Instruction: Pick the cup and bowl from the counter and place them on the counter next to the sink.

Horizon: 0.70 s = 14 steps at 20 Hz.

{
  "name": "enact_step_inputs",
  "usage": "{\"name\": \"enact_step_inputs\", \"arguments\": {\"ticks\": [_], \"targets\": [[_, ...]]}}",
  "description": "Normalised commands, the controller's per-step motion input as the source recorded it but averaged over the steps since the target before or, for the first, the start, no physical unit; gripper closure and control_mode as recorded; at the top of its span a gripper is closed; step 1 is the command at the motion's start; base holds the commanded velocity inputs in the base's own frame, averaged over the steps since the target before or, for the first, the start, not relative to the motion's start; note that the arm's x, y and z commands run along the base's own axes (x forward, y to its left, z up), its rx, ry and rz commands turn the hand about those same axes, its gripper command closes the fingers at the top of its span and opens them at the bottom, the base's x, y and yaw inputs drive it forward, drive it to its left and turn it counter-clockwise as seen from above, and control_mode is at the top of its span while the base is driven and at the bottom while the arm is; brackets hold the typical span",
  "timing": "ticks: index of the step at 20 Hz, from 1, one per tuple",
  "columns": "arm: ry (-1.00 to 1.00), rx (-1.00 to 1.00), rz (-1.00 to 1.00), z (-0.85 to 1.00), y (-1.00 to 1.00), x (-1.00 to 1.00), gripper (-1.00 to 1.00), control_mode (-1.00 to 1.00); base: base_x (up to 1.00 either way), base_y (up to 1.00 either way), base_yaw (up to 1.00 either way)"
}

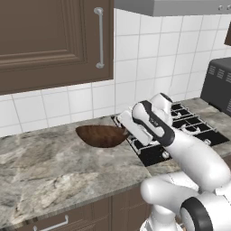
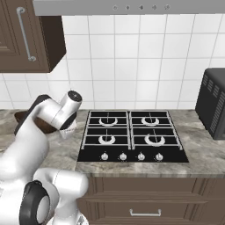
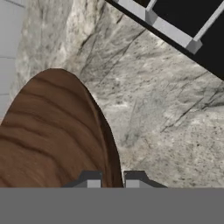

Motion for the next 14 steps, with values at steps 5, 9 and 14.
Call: {"name": "enact_step_inputs", "arguments": {"ticks": [5,9,14], "targets": [[-0.02,-0.02,0.04,0.01,-0.03,0.00,1.00,-1.00,0.00,0.00,0.00],[-0.01,-0.05,0.18,0.00,0.00,0.00,1.00,-1.00,0.00,0.00,0.00],[-0.02,-0.04,0.24,0.00,0.00,0.00,1.00,-1.00,0.00,0.00,0.00]]}}
